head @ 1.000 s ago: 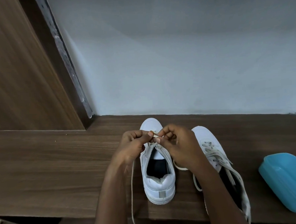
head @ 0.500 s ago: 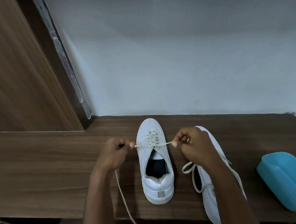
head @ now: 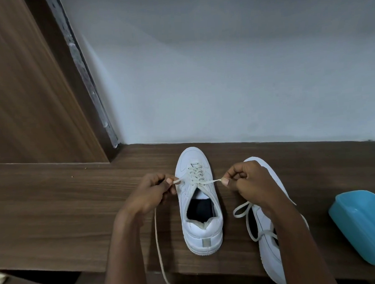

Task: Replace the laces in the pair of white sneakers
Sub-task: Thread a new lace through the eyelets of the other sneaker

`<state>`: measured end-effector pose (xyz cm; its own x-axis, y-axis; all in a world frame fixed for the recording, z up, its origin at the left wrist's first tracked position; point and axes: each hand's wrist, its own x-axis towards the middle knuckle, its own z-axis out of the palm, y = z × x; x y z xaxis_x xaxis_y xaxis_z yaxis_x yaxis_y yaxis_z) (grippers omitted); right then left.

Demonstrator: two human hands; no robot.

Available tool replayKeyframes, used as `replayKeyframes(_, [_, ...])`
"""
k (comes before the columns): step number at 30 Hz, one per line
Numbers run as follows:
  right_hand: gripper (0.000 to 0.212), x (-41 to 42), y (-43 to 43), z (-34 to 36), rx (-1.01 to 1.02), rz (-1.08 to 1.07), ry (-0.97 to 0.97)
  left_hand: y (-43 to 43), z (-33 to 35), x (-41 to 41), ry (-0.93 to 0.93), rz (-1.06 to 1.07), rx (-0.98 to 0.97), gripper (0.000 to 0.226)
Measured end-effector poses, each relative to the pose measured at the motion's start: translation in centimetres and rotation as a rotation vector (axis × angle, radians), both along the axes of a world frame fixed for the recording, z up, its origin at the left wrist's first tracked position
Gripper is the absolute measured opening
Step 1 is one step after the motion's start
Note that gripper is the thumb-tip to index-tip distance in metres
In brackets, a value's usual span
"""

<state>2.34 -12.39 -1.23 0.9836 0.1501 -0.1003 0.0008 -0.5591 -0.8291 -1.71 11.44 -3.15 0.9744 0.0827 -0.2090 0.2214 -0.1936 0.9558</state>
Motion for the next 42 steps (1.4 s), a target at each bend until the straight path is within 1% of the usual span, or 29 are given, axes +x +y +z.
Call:
replayKeyframes(3, [0.012,0.1,0.0,-0.1,0.025,0.001,0.009,-0.3,0.7,-0.4,-0.009,-0.126,-0.009,0.022])
replayKeyframes(6, [0.014,0.2,0.0,-0.3,0.001,-0.008,0.023,0.3,0.6,-0.3,-0.036,-0.165,0.075,0.025])
replayKeyframes(9, [0.015,0.3,0.2,-0.6,-0.089,-0.041,0.005,0.0,0.3,-0.2,-0.025,-0.074,0.066,0.020])
replayKeyframes(11, [0.014,0.3,0.3,-0.7,-0.126,-0.058,0.007,-0.3,0.5,-0.2,0.016,0.002,0.027,0.024])
replayKeyframes(12, [0.015,0.3,0.2,-0.7,-0.112,-0.051,0.032,-0.3,0.6,-0.2,0.026,0.026,0.014,0.027])
replayKeyframes(13, [0.016,0.3,0.0,-0.6,-0.067,-0.027,0.078,-0.1,0.6,-0.1,0.024,0.038,-0.018,0.029])
replayKeyframes(15, [0.014,0.1,-0.5,0.0,0.088,0.064,0.190,-0.1,1.0,-0.1,-0.016,0.024,-0.134,0.031])
replayKeyframes(17, [0.010,-0.2,-0.7,0.5,0.260,0.147,0.237,-0.6,1.3,0.1,-0.069,-0.007,-0.275,0.033])
replayKeyframes(19, [0.018,-0.4,-0.5,0.8,0.363,0.197,0.229,-1.4,1.5,0.3,-0.103,-0.054,-0.354,0.034])
replayKeyframes(21, [0.033,-0.5,-0.1,0.7,0.428,0.220,0.260,-1.9,1.6,0.5,-0.129,-0.083,-0.383,0.034])
replayKeyframes(22, [0.037,-0.6,0.2,0.7,0.450,0.223,0.285,-2.0,1.6,0.6,-0.139,-0.086,-0.382,0.035])
replayKeyframes(24, [0.033,-0.6,0.6,0.6,0.503,0.232,0.296,-2.3,1.9,0.5,-0.154,-0.098,-0.379,0.035])
replayKeyframes(27, [0.029,-0.5,1.6,0.2,0.640,0.196,0.193,-2.9,2.1,0.4,-0.178,-0.118,-0.439,0.032])
replayKeyframes(30, [0.031,-0.5,3.0,-0.5,0.730,0.153,0.123,-3.1,1.9,0.5,-0.206,-0.136,-0.410,0.029])
replayKeyframes(33, [0.028,-0.9,4.1,-0.8,0.923,0.120,0.187,-2.9,1.5,0.7,-0.209,-0.137,-0.349,0.026])
replayKeyframes(35, [0.027,-1.1,4.7,-0.9,1.015,0.058,0.229,-2.8,1.1,0.8,-0.201,-0.121,-0.291,0.024])
replayKeyframes(37, [0.025,-1.2,5.1,-1.1,1.051,0.011,0.245,-2.7,0.8,1.0,-0.176,-0.104,-0.276,0.021])
replayKeyframes(39, [0.020,-1.2,5.3,-1.3,1.023,-0.012,0.235,-2.7,0.6,1.0,-0.149,-0.092,-0.280,0.020])
replayKeyframes(42, [0.015,-1.0,5.3,-1.5,0.983,-0.019,0.203,-2.8,0.3,1.2,-0.125,-0.076,-0.308,0.025])
